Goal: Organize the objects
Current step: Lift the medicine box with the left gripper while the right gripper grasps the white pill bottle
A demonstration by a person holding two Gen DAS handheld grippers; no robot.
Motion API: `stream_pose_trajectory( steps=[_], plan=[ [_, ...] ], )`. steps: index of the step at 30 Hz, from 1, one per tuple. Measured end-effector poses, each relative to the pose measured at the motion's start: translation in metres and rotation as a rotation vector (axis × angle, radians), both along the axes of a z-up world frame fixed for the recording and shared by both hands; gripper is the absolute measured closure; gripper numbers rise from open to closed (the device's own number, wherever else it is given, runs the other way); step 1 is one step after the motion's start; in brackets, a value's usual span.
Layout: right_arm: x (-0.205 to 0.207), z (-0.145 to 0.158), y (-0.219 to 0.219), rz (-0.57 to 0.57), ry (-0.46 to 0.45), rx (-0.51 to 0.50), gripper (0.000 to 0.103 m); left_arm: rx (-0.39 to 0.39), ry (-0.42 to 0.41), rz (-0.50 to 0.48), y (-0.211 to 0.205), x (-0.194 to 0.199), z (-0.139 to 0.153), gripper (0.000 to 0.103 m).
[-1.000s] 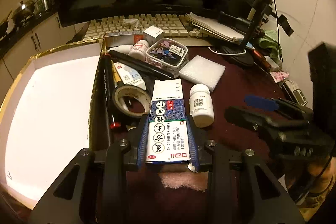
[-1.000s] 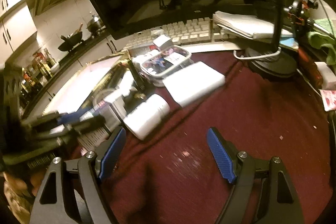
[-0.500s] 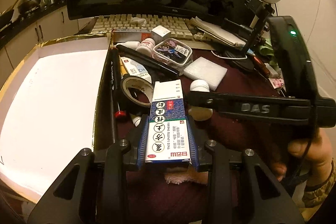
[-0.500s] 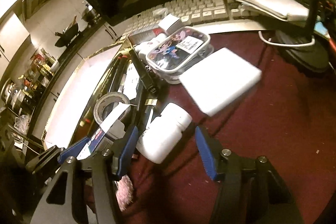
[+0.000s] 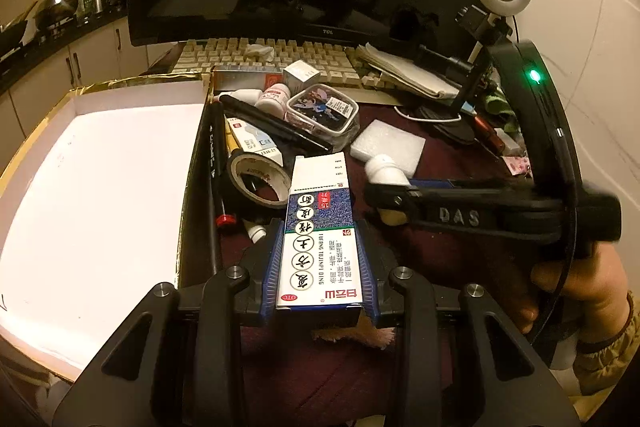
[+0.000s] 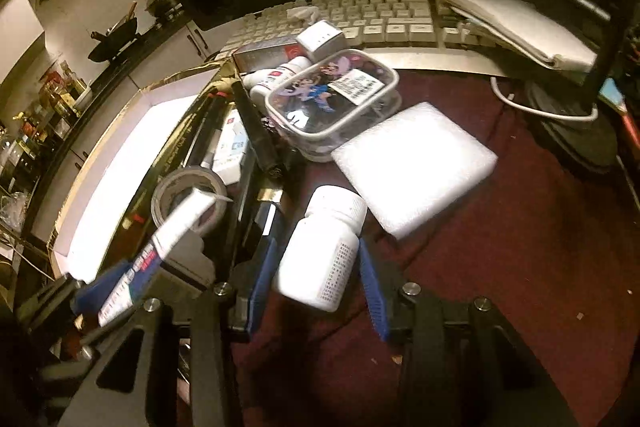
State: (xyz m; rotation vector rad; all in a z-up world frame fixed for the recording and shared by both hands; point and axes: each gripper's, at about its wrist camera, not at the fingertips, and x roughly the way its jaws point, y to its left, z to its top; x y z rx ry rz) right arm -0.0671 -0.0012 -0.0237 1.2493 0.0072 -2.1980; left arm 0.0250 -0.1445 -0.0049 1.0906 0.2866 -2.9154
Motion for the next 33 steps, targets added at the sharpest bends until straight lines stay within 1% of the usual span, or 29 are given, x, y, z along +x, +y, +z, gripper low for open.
stream_pose_trajectory(
  steps=[3,5,6,8,12,15,23,27,33],
  plan=[
    [0.007,0.002,0.006,-0.001,0.030,0.029,0.062,0.027,0.011,-0.003,-0.001,0.001,0.003,0.070],
    [0.010,0.001,0.007,0.014,0.025,0.047,0.069,0.024,0.017,-0.009,0.002,0.002,0.005,0.070],
    [0.011,0.000,0.007,0.027,0.018,0.059,0.070,0.022,0.017,-0.012,0.003,0.002,0.005,0.070],
    [0.015,-0.001,0.008,0.038,0.043,0.069,0.070,0.025,0.018,-0.017,0.006,0.002,0.006,0.070],
    [0.015,-0.002,0.018,0.026,0.040,0.029,0.070,0.032,0.027,-0.017,0.007,0.004,0.009,0.070],
    [0.017,0.000,0.023,0.016,0.044,0.019,0.070,0.042,0.039,-0.008,0.005,0.006,0.013,0.070],
    [0.026,0.016,0.024,0.036,0.074,-0.017,0.070,0.041,0.082,0.017,-0.007,0.019,0.029,0.070],
    [0.035,0.026,0.015,0.066,0.094,-0.022,0.070,0.067,0.104,0.057,-0.021,0.027,0.035,0.070],
    [0.054,0.043,-0.010,0.142,0.138,-0.013,0.070,0.040,0.140,0.138,-0.052,0.045,0.050,0.070]
  ],
)
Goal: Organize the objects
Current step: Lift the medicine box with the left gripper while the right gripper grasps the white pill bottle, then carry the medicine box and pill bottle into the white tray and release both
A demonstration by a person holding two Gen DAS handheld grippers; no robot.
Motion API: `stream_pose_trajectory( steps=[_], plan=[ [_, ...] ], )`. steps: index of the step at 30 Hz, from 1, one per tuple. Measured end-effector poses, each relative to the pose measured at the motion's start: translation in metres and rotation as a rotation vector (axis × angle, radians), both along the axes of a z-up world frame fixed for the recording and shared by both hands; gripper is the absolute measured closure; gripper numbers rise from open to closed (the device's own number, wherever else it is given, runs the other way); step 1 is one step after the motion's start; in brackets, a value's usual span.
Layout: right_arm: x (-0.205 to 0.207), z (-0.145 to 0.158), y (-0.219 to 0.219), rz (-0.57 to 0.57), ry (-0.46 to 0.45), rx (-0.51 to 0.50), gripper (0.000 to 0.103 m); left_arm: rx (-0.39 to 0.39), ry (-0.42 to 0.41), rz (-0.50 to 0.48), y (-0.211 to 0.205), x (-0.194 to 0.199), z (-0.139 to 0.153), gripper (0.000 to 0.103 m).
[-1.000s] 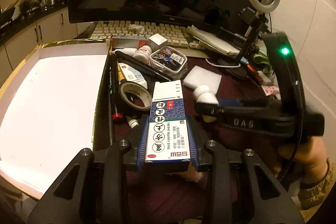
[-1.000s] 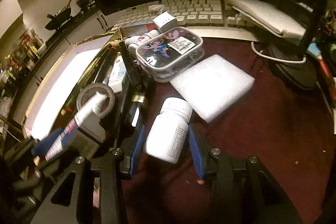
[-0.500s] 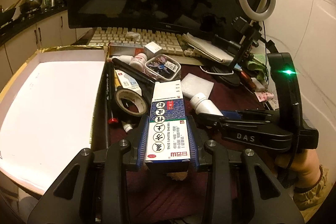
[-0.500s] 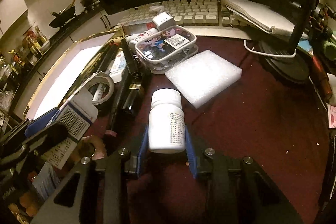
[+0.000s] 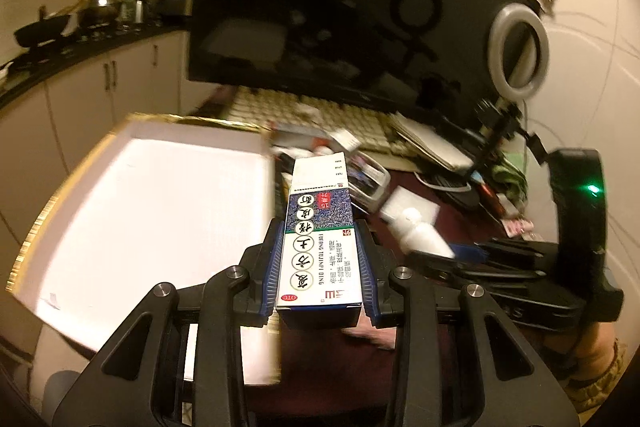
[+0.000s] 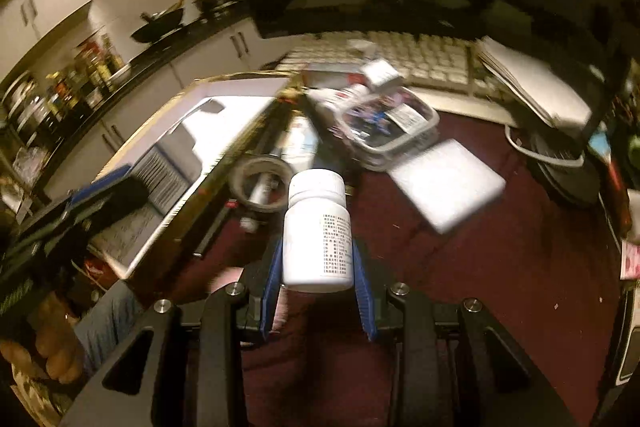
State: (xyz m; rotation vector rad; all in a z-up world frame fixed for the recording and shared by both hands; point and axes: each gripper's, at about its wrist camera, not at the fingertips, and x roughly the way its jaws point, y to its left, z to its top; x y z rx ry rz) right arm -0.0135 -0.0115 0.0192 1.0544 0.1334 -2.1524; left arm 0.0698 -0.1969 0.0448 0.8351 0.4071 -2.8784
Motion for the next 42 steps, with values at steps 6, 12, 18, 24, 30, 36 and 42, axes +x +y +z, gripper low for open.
stream_pose_trajectory(
  steps=[6,12,18,24,30,36,42],
  plan=[
    [0.016,0.020,-0.037,0.090,0.031,-0.019,0.070,0.033,-0.030,0.145,-0.060,0.022,-0.002,0.070],
    [0.045,0.028,-0.097,0.250,0.029,-0.037,0.070,0.082,-0.078,0.239,-0.097,0.032,-0.017,0.070],
    [0.069,0.011,-0.140,0.358,0.007,-0.009,0.070,0.074,-0.146,0.294,-0.110,0.030,-0.032,0.070],
    [0.078,-0.016,-0.159,0.393,-0.009,0.057,0.070,0.049,-0.224,0.314,-0.112,0.019,-0.053,0.069],
    [0.074,-0.021,-0.157,0.391,0.007,0.046,0.070,0.022,-0.253,0.310,-0.111,0.012,-0.059,0.069],
    [0.075,-0.021,-0.158,0.407,-0.005,0.028,0.069,0.042,-0.289,0.316,-0.113,0.008,-0.068,0.066],
    [0.074,-0.002,-0.110,0.370,0.023,-0.126,0.050,0.101,-0.228,0.290,-0.112,0.013,-0.060,0.056]
  ],
)
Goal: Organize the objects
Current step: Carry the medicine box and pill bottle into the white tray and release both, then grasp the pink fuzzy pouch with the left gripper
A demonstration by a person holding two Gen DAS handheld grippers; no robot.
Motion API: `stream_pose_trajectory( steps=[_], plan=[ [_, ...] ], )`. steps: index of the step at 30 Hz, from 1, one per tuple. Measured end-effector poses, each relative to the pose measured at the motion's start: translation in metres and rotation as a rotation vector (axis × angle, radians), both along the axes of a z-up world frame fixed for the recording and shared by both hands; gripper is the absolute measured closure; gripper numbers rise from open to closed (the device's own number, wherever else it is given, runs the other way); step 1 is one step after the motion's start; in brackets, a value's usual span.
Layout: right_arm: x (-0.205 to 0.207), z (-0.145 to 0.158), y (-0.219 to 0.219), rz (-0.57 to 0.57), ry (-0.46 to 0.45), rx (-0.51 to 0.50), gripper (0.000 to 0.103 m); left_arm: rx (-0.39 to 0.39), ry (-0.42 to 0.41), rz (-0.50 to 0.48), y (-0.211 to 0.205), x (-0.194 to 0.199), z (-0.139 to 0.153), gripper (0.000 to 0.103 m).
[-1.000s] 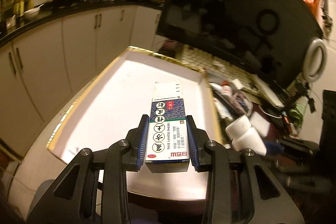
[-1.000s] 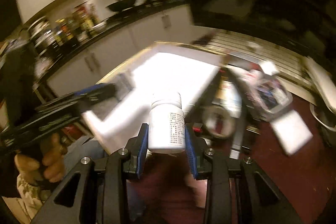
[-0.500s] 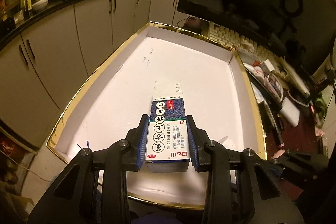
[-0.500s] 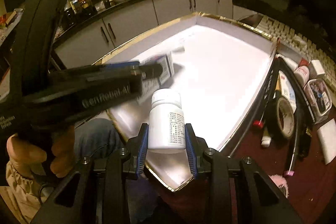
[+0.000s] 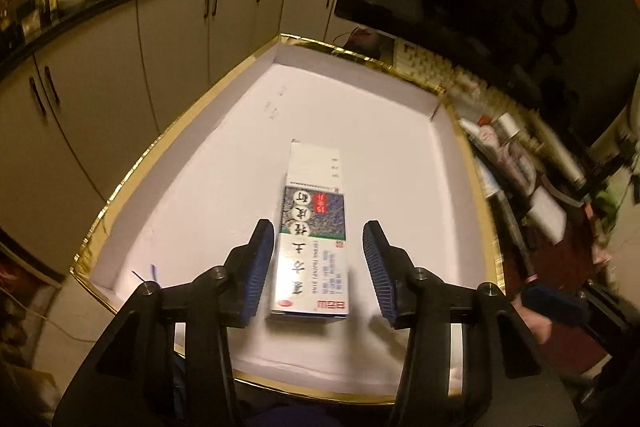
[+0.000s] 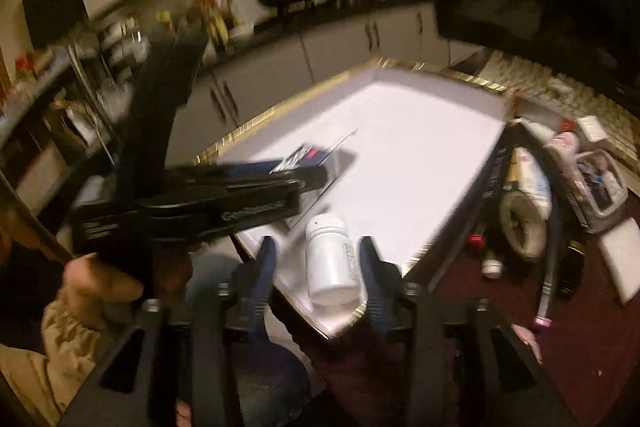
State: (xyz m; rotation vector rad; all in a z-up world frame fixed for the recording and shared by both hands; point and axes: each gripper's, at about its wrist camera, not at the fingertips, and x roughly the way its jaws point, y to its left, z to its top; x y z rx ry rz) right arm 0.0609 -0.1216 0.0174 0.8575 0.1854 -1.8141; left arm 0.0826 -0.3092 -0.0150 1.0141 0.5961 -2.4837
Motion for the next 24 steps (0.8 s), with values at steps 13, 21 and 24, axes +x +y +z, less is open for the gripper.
stream_pose_trajectory(
  steps=[13,21,24],
  plan=[
    [-0.058,-0.005,0.140,-0.346,-0.088,-0.138,0.038,-0.033,0.146,-0.243,0.102,-0.013,0.041,0.045],
    [-0.069,-0.016,0.177,-0.417,-0.130,-0.147,0.038,-0.139,0.067,-0.358,0.162,-0.042,0.029,0.045],
    [-0.070,-0.019,0.183,-0.424,-0.130,-0.146,0.038,-0.149,0.055,-0.421,0.174,-0.041,0.025,0.045]
  ],
)
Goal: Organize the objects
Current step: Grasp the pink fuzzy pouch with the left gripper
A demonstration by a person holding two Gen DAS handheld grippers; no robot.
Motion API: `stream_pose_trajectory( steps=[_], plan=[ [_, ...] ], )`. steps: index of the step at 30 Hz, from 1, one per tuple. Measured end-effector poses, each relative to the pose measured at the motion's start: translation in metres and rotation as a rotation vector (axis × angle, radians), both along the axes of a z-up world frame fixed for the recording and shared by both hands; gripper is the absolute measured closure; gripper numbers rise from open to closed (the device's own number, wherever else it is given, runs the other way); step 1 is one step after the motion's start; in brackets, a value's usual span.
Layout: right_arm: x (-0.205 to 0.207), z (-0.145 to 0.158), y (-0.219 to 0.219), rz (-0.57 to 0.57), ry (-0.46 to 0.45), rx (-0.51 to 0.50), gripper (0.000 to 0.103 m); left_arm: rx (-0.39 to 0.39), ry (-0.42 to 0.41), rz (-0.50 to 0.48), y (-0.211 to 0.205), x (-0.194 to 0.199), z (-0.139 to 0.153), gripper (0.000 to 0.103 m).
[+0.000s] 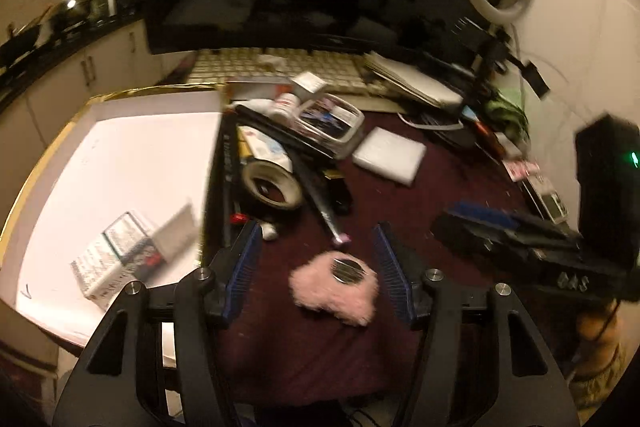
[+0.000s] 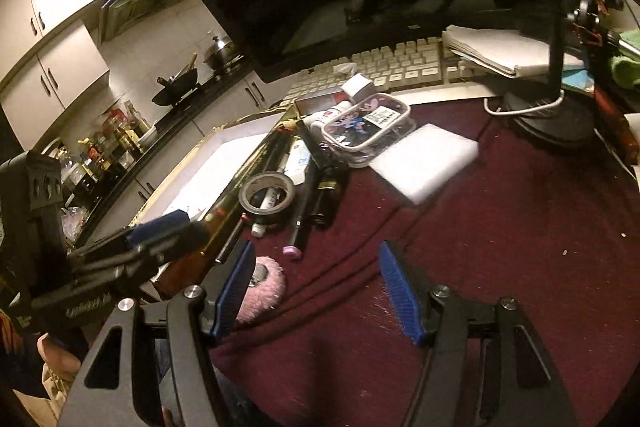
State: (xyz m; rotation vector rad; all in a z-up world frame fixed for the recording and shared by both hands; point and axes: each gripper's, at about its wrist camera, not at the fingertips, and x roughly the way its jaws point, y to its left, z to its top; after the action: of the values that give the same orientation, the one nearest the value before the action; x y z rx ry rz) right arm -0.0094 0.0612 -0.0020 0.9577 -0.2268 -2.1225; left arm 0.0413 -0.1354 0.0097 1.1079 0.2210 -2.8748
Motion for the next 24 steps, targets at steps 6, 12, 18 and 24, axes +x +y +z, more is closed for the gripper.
stream_pose_trajectory(
  steps=[6,12,18,24],
  plan=[
    [-0.011,-0.010,0.007,-0.018,-0.025,0.001,0.038,-0.048,-0.068,-0.013,0.006,-0.008,-0.024,0.045],
    [-0.013,-0.012,0.012,-0.027,-0.029,0.012,0.038,-0.089,-0.102,-0.086,0.015,-0.007,-0.038,0.045],
    [-0.013,-0.013,0.018,-0.049,-0.045,0.000,0.036,-0.049,-0.099,-0.104,0.016,-0.008,-0.045,0.045],
    [-0.006,-0.009,0.019,-0.059,-0.022,0.026,0.036,-0.046,-0.077,-0.121,0.015,-0.005,-0.044,0.060]
  ],
)
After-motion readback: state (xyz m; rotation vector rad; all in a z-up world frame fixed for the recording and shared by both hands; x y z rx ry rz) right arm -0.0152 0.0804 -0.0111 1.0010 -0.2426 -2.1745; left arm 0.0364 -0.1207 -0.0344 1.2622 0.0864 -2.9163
